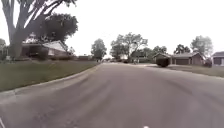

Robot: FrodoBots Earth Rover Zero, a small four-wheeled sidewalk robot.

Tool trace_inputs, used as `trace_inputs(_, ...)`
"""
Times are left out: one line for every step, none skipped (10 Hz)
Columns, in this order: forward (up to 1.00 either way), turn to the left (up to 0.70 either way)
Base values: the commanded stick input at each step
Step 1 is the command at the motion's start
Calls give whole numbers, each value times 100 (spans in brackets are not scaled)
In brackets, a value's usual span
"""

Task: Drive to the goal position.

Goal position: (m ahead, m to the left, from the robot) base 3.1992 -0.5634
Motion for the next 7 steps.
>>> trace_inputs(70, 0)
trace_inputs(70, 0)
trace_inputs(70, 0)
trace_inputs(70, 0)
trace_inputs(70, 0)
trace_inputs(70, 0)
trace_inputs(70, 0)
